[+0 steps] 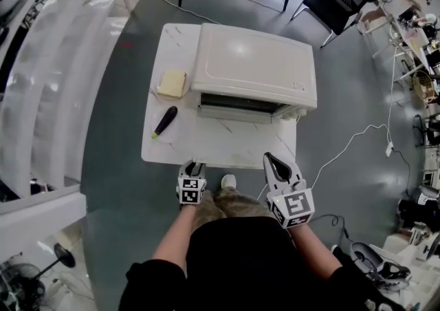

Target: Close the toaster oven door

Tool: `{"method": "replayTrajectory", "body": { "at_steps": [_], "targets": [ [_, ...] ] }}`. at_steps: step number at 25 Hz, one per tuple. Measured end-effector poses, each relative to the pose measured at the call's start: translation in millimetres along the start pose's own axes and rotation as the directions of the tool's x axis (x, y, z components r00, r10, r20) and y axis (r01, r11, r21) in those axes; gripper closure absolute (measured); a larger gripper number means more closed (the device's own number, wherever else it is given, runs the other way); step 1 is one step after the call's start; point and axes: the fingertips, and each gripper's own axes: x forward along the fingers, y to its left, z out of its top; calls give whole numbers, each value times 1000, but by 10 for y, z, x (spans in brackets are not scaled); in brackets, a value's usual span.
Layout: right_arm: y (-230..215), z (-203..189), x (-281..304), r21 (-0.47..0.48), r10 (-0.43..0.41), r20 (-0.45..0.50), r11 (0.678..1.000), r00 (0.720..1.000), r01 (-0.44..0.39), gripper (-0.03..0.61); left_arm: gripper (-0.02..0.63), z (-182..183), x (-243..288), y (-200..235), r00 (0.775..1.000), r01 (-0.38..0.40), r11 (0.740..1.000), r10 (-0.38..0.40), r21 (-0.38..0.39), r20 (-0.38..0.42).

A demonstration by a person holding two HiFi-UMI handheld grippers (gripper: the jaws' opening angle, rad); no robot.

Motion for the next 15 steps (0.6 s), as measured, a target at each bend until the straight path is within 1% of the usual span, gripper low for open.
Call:
{"method": "replayTrajectory", "body": {
  "at_steps": [5,10,15],
  "targets": [
    [-48,-1,-36,-6,-11,3,1000,1000,11,557,505,-11,36,-20,1000,-24,999,24,-21,-5],
    [-123,-26,-77,0,-39,1,999,999,39,557,522,0,21,-2,999,-54,997,54,-46,-4],
    [-141,-25,-83,9,-41,12,999,999,41,557,525,2,45,-47,999,-43,999,43,-33,-29]
  ]
}}
